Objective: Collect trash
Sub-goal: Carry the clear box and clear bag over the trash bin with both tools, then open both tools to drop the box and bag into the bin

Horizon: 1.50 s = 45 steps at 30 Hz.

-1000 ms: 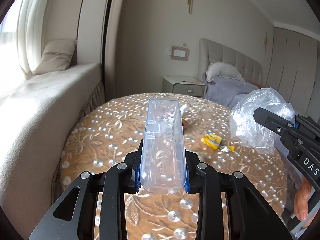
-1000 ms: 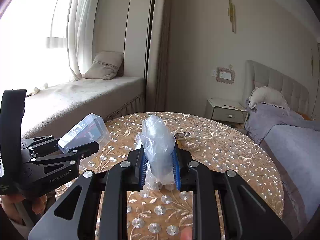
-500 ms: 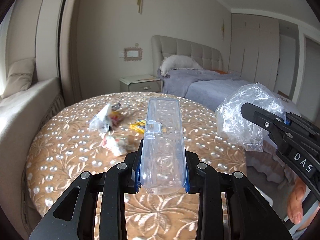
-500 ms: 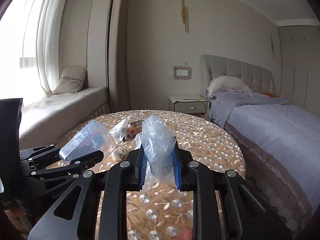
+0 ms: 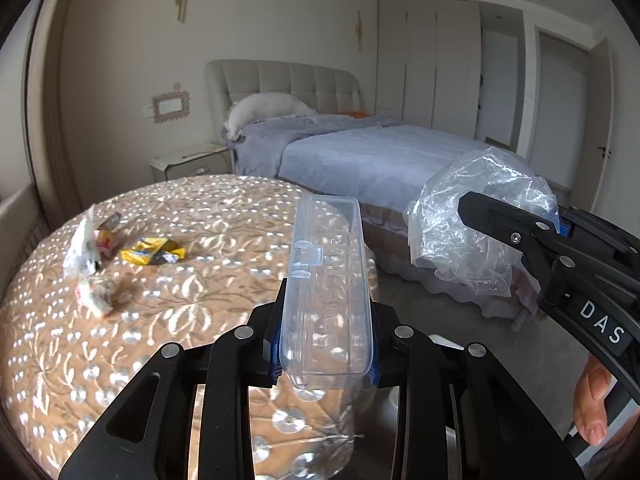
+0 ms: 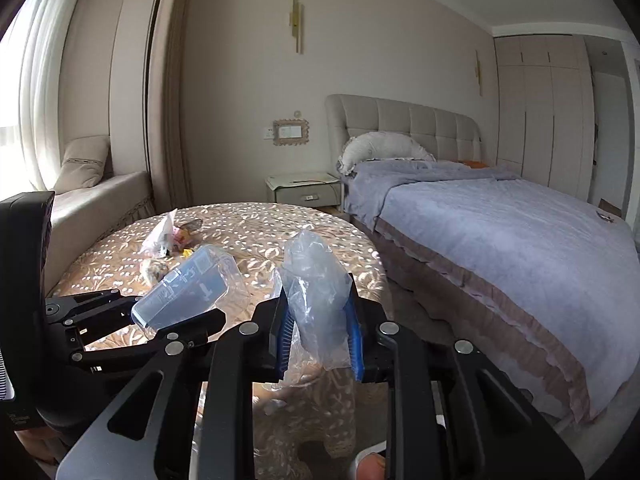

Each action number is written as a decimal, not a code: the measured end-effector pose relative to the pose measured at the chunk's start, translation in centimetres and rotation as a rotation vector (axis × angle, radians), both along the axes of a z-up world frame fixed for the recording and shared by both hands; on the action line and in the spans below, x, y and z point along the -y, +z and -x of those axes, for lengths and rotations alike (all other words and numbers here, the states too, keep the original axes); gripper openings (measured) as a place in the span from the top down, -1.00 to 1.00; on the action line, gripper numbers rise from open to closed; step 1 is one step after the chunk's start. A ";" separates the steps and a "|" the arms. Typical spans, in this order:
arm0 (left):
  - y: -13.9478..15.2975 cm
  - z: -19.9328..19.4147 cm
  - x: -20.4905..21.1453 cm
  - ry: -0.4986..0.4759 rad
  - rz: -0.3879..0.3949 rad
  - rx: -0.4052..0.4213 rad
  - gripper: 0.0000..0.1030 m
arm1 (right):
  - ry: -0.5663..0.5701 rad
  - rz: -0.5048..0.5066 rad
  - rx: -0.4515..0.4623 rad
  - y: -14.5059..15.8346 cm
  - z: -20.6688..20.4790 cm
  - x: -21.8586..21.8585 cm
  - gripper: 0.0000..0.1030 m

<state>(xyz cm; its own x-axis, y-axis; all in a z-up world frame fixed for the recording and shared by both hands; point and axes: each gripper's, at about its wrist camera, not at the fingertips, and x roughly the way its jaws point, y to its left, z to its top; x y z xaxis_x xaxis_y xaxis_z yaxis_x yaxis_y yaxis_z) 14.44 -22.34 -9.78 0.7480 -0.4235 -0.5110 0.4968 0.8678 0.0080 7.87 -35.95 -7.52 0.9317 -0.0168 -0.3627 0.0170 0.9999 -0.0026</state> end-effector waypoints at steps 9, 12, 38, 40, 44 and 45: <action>-2.9 0.5 7.0 -0.175 -0.026 -0.098 0.41 | -0.120 -0.022 -0.040 -1.8 2.1 4.7 0.52; -3.9 0.7 9.0 -0.226 -0.033 -0.129 0.41 | -0.160 -0.026 -0.057 -2.5 2.7 6.2 0.51; -16.7 0.3 21.2 -0.534 -0.250 -0.323 0.41 | -0.345 -0.109 -0.304 -13.3 2.1 15.9 0.49; -18.0 0.1 21.8 -0.550 -0.271 -0.348 0.41 | -0.347 -0.106 -0.324 -14.2 1.7 16.4 0.49; -19.8 -0.6 23.1 -0.564 -0.283 -0.393 0.39 | -0.343 -0.131 -0.366 -16.0 1.0 17.4 0.49; -20.3 -0.8 23.4 -0.565 -0.279 -0.410 0.23 | -0.347 -0.135 -0.374 -16.4 0.8 17.7 0.49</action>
